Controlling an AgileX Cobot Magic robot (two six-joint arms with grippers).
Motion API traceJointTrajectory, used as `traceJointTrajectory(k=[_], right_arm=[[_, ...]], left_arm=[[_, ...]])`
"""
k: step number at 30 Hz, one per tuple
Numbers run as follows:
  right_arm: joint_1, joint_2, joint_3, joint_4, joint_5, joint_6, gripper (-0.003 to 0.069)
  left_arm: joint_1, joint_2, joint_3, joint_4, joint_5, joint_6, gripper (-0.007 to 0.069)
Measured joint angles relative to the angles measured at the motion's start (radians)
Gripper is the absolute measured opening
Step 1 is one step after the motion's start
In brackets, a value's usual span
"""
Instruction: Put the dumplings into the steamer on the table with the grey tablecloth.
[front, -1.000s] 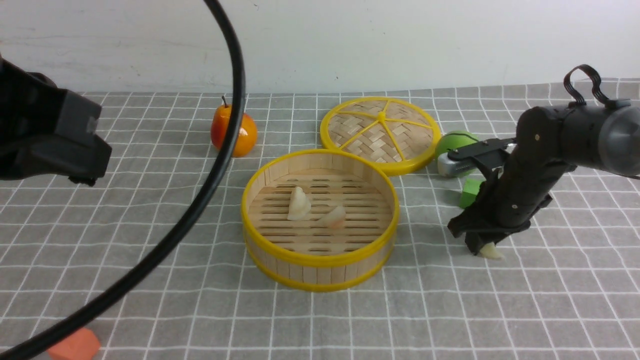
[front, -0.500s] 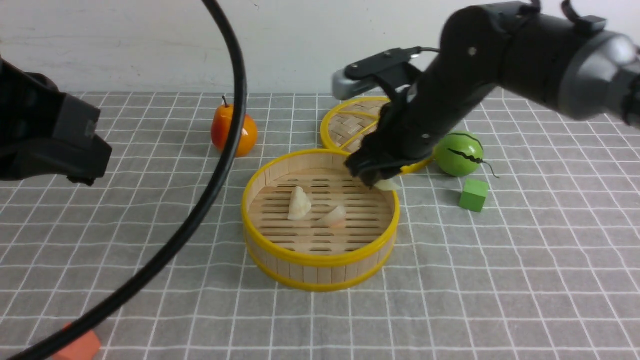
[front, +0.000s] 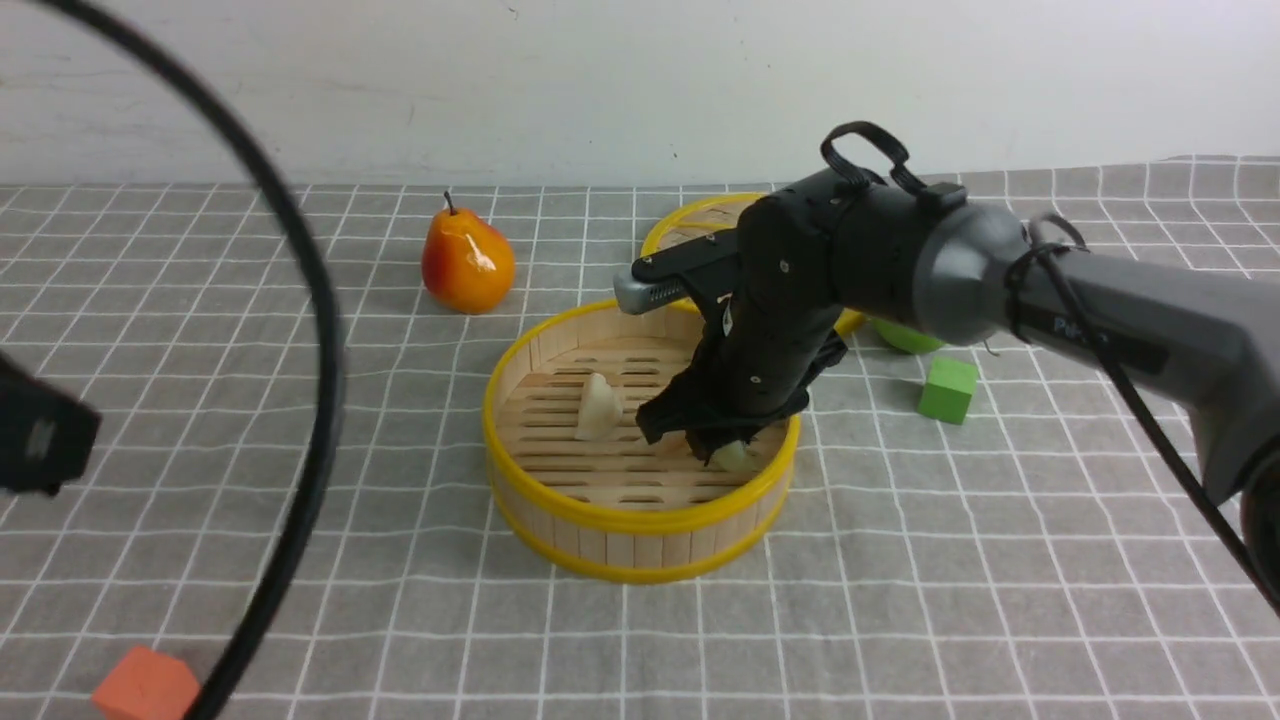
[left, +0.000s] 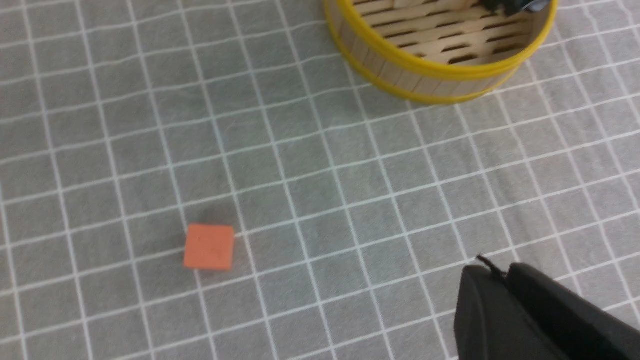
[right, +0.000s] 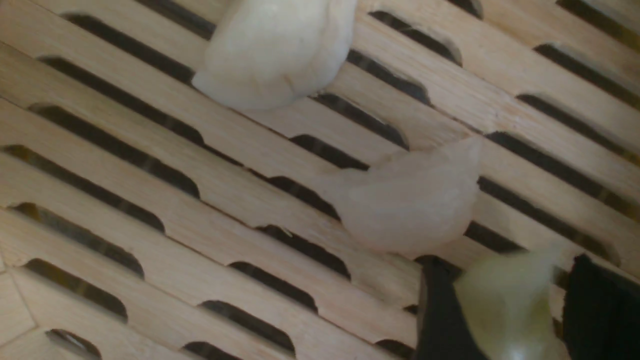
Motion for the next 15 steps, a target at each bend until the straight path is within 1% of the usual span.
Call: traceJointTrajectory(k=[4,5,6,7,9,12,15], right_arm=[[0.000,-0.018,-0.044,0.024,0.074,-0.006,0.0444],[0.000,-0.024,-0.049,0.027,0.080,-0.007,0.0448],[0.000,-0.057,-0.059,0.042,0.119,-0.028,0.0454],[0.000,-0.063,-0.059,0.047,0.127,-0.034,0.0454],[0.000,-0.161,-0.052,0.096,0.165,-0.081,0.0429],[0.000,-0.272,-0.012,0.138,0.162,-0.116,0.0375],[0.000,-0.424,0.089,0.189,0.117,-0.156,0.0276]], left_arm=[[0.000,-0.156,0.138,0.053,0.000,-0.085,0.0048],[0.000,-0.156,0.145,0.055,0.000,-0.085,0.0049],[0.000,-0.243,0.203,0.075,0.000,-0.128,0.0049],[0.000,-0.254,0.217,0.078,0.000,-0.134,0.0049],[0.000,-0.407,0.316,0.106,-0.011,-0.212,0.0050],[0.000,-0.527,0.393,0.131,-0.053,-0.271,0.0052],[0.000,-0.689,0.489,0.163,-0.152,-0.345,0.0052]])
